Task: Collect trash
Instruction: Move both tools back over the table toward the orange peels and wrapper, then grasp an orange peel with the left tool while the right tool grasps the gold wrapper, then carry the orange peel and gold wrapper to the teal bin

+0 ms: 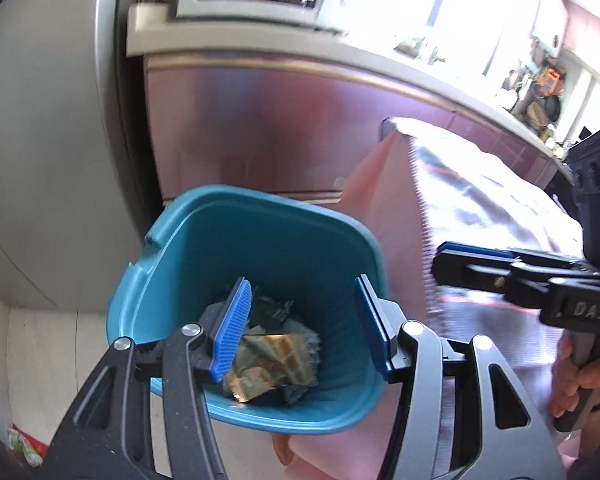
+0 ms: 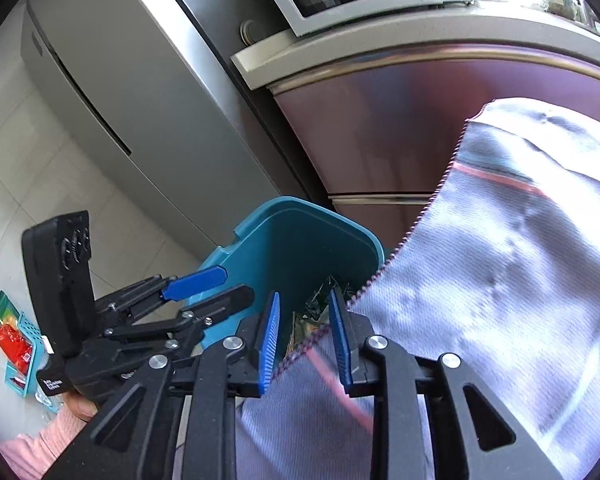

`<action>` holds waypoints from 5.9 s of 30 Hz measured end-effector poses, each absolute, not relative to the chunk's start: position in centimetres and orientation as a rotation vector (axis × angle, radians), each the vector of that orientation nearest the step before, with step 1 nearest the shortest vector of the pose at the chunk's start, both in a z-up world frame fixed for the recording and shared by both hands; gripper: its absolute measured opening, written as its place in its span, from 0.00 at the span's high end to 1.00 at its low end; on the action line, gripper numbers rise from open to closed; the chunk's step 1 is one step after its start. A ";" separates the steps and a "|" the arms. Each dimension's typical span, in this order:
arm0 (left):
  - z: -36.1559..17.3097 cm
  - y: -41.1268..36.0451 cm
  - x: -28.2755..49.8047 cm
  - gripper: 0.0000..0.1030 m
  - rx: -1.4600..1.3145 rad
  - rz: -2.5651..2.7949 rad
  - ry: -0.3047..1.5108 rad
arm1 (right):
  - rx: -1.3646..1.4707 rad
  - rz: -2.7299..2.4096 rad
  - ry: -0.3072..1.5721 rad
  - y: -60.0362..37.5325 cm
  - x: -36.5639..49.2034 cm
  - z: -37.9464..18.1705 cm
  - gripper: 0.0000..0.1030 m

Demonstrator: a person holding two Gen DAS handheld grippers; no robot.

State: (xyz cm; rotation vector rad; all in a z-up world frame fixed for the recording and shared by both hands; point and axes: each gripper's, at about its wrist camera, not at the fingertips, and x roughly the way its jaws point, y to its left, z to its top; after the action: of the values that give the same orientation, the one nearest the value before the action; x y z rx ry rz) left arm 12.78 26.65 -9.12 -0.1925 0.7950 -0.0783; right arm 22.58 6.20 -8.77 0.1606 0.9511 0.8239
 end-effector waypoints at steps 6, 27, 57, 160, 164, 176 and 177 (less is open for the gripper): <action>-5.4 23.7 10.3 0.46 -0.166 -0.180 0.680 | 0.183 0.825 0.851 2.3 20.3 -6.1 0.67; -4.4 3.0 8.5 0.43 -0.101 -0.657 0.726 | 0.330 0.417 0.696 -20.4 10.5 -4.9 0.65; -8.4 -13.9 14.1 0.43 -0.007 -0.830 0.950 | 0.524 0.105 0.706 -36.2 9.1 -10.2 0.60; 0.1 7.1 8.1 0.96 -0.148 -0.567 0.720 | 0.525 0.566 0.584 -22.3 12.7 -3.5 0.86; 0.6 9.4 7.8 0.96 -0.158 -0.517 0.706 | 0.507 0.617 0.593 -19.9 13.8 -3.1 0.86; 1.4 16.7 7.2 0.96 -0.184 -0.340 0.677 | 0.454 0.776 0.624 -11.9 17.3 -1.8 0.86; 1.4 17.4 7.1 0.96 -0.188 -0.327 0.674 | 0.448 0.789 0.628 -11.2 17.5 -1.6 0.86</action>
State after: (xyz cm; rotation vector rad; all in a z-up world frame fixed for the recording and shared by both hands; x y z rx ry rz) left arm 7.13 17.38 1.41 -0.1884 0.6741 -0.3266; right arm 17.55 -11.17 -1.63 0.4484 0.6283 0.7888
